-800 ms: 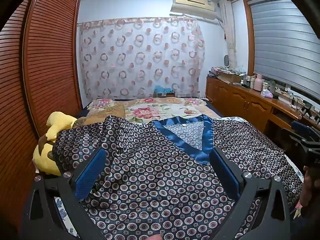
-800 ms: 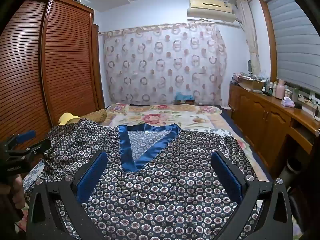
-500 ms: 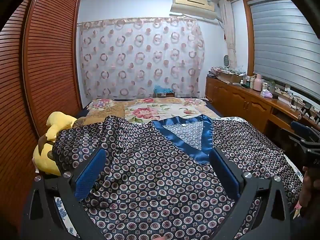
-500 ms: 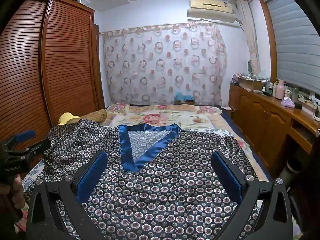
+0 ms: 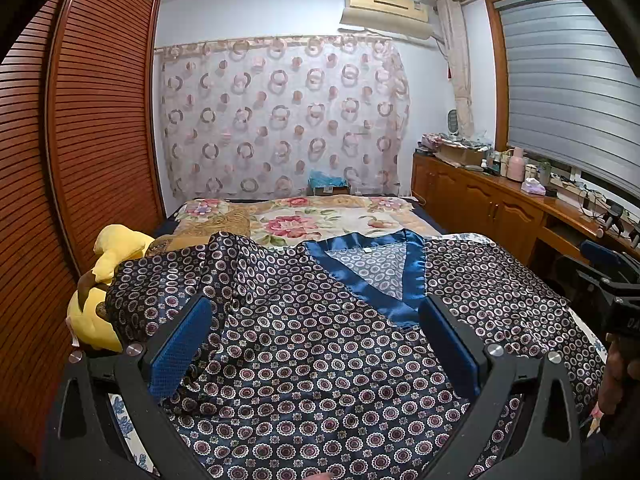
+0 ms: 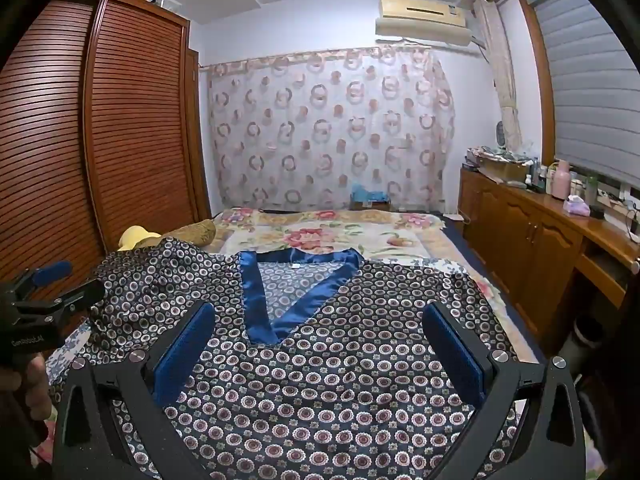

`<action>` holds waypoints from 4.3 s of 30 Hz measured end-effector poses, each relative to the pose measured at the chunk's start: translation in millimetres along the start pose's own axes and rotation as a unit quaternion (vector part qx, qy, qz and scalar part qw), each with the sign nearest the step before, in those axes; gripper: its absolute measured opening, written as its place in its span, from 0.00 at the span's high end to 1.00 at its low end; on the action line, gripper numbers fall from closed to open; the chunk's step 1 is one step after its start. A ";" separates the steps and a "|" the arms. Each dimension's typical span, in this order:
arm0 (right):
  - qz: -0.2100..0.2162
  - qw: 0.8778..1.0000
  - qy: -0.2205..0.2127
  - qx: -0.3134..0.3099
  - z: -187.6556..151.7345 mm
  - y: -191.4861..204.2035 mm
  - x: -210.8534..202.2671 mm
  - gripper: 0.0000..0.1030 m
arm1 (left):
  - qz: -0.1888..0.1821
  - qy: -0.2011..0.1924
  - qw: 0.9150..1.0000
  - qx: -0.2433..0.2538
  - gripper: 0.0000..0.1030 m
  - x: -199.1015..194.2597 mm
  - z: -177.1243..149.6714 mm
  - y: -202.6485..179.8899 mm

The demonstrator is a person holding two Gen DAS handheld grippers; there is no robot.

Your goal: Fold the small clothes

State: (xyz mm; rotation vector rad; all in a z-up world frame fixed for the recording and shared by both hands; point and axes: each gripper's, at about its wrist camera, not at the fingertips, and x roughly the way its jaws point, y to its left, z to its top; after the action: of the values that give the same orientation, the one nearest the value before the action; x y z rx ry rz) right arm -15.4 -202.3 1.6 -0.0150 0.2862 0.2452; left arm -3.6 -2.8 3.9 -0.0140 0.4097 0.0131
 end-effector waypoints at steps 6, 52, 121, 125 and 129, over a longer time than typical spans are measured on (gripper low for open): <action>0.000 1.000 0.000 0.001 -0.2 0.2 -0.3 0.00 | 0.000 -0.001 1.000 0.000 0.00 -1.1 0.6 -0.2; 0.003 1.000 0.000 0.002 -1.1 4.4 0.6 0.00 | 0.003 -0.005 1.000 -0.003 0.00 -4.5 4.1 -3.4; 0.147 0.978 0.113 -0.091 -7.9 54.5 80.7 0.00 | -0.014 0.122 0.984 -0.128 0.18 90.9 -41.5 221.1; 0.145 0.979 0.111 -0.089 -8.9 54.5 81.9 0.00 | -0.028 0.137 0.979 -0.152 0.34 106.2 -43.1 226.2; 0.146 0.978 0.117 -0.088 -13.1 58.2 85.3 0.00 | -0.033 0.140 0.978 -0.149 0.71 109.2 -43.1 224.8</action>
State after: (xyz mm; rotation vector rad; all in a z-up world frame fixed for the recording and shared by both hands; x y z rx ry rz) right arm 46.3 -126.2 -33.8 -0.1794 0.5009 0.5622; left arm 75.9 222.3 -81.6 -0.3275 0.6870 0.0068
